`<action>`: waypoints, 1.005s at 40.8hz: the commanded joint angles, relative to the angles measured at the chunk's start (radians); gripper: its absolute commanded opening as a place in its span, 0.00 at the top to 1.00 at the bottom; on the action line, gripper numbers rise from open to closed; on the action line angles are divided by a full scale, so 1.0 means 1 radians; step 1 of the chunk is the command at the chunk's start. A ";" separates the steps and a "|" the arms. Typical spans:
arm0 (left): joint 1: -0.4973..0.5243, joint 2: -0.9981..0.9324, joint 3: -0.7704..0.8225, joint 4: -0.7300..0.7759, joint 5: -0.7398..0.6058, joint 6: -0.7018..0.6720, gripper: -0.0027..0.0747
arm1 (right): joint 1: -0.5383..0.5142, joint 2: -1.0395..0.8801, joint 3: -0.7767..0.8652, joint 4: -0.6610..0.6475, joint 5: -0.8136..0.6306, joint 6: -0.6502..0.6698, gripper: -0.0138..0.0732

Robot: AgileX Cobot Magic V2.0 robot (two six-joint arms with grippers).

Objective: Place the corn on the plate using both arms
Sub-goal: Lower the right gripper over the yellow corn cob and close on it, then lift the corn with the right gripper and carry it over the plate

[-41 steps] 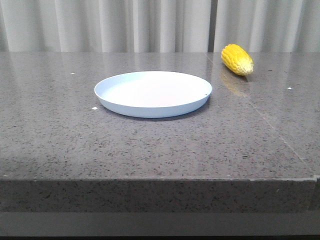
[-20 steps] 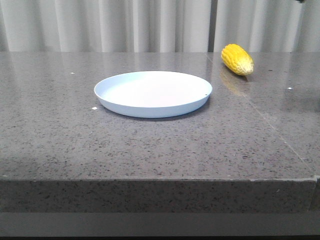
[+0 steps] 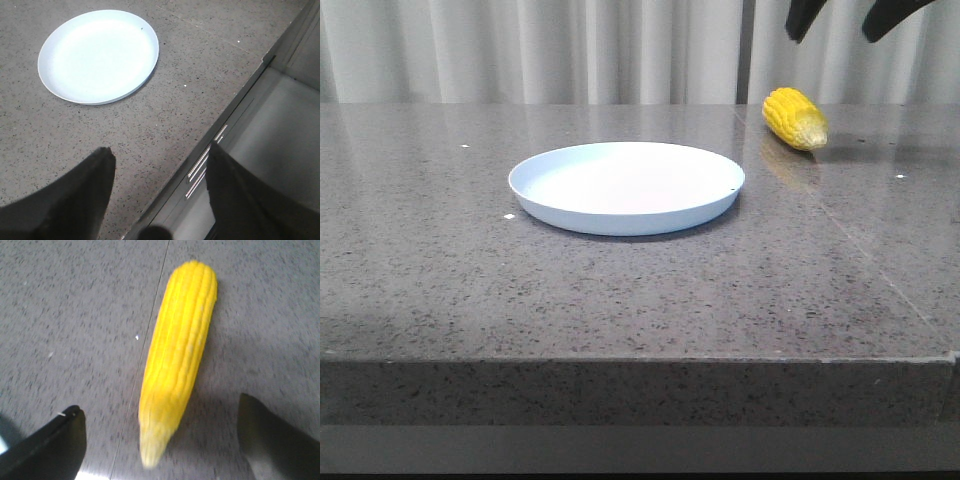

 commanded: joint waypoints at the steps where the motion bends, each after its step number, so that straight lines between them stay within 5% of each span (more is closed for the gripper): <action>1: -0.008 -0.001 -0.023 -0.003 -0.061 -0.012 0.45 | -0.003 0.018 -0.105 0.010 -0.040 0.007 0.11; 20: -0.008 -0.001 -0.023 -0.003 -0.061 -0.012 0.45 | -0.003 0.225 -0.200 0.010 -0.109 0.006 0.12; 29: -0.008 -0.001 -0.023 -0.003 -0.061 -0.012 0.45 | -0.003 0.228 -0.200 0.009 -0.093 0.006 0.58; 41: -0.008 -0.001 -0.023 -0.003 -0.061 -0.012 0.45 | -0.003 0.143 -0.200 0.016 -0.028 0.006 0.51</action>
